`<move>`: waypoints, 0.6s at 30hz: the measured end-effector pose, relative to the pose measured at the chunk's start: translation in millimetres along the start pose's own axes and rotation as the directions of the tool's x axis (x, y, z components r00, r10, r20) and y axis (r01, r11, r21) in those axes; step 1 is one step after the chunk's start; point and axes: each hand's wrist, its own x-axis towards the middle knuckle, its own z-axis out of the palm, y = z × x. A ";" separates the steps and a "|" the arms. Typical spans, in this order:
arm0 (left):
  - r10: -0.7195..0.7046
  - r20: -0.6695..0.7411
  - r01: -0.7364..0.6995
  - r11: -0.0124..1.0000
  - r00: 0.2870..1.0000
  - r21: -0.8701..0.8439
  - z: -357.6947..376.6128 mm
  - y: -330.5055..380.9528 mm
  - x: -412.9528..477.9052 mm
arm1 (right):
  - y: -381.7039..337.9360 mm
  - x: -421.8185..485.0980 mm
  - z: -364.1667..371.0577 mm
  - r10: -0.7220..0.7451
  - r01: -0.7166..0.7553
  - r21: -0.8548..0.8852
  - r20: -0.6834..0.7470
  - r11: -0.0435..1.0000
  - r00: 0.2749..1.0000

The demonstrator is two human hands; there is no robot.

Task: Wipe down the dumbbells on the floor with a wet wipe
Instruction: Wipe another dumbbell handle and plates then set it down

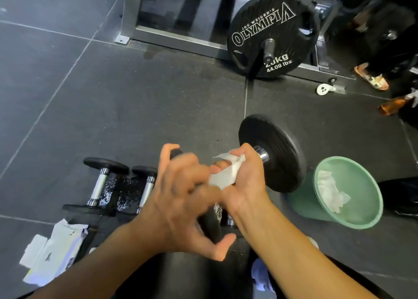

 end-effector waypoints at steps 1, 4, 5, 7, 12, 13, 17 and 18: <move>-0.153 -0.019 0.151 0.984 0.988 -0.093 -3.5 -0.7 3.3 | 2.0 -0.8 0.0 -0.033 0.033 0.012 0.008 0.999 0.999; -0.717 0.143 0.639 0.490 0.682 -0.593 -8.2 -4.9 13.3 | 3.2 -7.6 3.4 -0.095 0.093 0.029 0.103 0.995 0.990; -0.807 0.278 0.651 0.165 0.521 -0.741 -8.3 -5.2 17.2 | 1.4 -11.6 5.3 -0.093 0.088 0.039 0.152 0.995 0.984; -0.750 0.605 0.482 -0.440 0.267 -0.758 -10.1 -7.8 24.0 | -1.5 -17.5 8.4 -0.075 0.073 0.020 0.251 0.997 0.965; -0.655 0.751 0.328 -0.693 0.083 -0.642 -4.3 6.8 12.0 | 0.0 -18.9 7.9 -0.097 0.118 -0.012 0.490 0.993 0.866; -0.645 0.762 0.314 -0.712 0.061 -0.628 -5.3 11.2 13.0 | 2.0 -19.5 7.1 -0.094 0.113 -0.009 0.502 0.994 0.860; -0.601 0.793 0.236 -0.760 0.101 -0.606 -12.8 12.4 15.8 | 8.6 -21.3 5.3 -0.026 0.047 -0.044 0.391 0.998 0.920; -0.617 0.781 0.288 -0.733 0.099 -0.616 -13.0 8.1 17.6 | 10.2 -21.4 6.0 0.011 0.008 -0.055 0.335 0.998 0.942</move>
